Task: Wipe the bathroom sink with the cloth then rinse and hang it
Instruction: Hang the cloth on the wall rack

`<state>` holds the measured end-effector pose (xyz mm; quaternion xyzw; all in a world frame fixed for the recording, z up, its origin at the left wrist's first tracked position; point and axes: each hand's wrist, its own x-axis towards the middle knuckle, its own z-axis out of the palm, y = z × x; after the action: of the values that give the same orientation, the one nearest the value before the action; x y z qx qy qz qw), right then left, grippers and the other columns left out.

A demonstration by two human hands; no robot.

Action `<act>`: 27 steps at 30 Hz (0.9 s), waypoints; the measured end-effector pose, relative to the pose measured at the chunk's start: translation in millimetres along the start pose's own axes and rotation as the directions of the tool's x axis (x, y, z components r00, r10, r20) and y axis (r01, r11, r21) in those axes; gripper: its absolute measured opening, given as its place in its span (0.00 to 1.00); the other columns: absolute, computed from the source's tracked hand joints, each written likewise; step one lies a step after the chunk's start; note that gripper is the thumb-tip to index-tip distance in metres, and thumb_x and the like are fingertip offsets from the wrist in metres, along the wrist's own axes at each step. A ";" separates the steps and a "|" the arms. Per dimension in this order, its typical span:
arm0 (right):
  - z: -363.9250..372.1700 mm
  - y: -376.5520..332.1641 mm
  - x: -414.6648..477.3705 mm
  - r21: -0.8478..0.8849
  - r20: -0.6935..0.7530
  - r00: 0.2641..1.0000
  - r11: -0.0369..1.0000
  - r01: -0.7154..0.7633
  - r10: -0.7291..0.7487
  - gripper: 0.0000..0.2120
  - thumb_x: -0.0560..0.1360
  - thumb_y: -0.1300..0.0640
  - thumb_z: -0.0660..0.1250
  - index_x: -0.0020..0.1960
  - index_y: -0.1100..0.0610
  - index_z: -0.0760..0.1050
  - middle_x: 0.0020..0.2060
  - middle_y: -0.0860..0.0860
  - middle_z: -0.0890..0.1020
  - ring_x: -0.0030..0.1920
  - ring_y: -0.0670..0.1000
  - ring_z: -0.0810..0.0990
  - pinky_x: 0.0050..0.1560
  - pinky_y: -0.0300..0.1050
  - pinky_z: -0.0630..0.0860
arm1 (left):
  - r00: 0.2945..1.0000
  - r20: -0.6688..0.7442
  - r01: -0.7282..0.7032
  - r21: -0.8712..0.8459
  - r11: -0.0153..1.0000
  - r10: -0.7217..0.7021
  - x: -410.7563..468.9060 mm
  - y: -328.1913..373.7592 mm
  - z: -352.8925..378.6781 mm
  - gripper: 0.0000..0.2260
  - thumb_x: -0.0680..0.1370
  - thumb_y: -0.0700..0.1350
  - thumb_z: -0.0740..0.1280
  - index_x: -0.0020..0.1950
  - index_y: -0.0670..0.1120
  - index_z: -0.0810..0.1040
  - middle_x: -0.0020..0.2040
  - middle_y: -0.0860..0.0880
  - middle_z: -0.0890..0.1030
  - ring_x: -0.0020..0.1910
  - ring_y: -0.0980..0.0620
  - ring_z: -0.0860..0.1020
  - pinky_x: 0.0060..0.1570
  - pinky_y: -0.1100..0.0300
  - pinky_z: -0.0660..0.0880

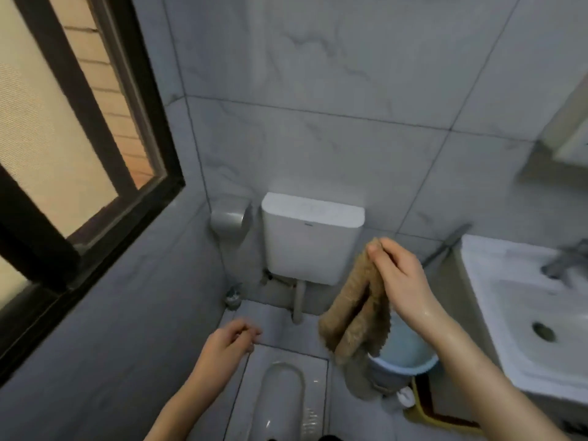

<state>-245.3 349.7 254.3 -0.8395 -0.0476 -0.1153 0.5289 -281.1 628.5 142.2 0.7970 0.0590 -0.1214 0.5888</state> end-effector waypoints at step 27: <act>-232.3 -208.8 280.8 -0.060 0.082 0.764 0.762 0.645 -0.640 0.15 0.80 0.59 0.61 0.48 0.73 0.74 0.41 0.64 0.76 0.40 0.49 0.75 0.41 0.32 0.70 | 0.571 0.268 -0.671 -0.392 0.629 0.776 167.5 496.2 80.9 0.18 0.79 0.49 0.62 0.59 0.35 0.76 0.53 0.42 0.79 0.54 0.45 0.76 0.55 0.53 0.72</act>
<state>-48.6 220.0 602.1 -0.7970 -0.3419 -0.2676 0.4199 -12.1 394.5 534.3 0.6249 -0.3862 -0.0245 0.6781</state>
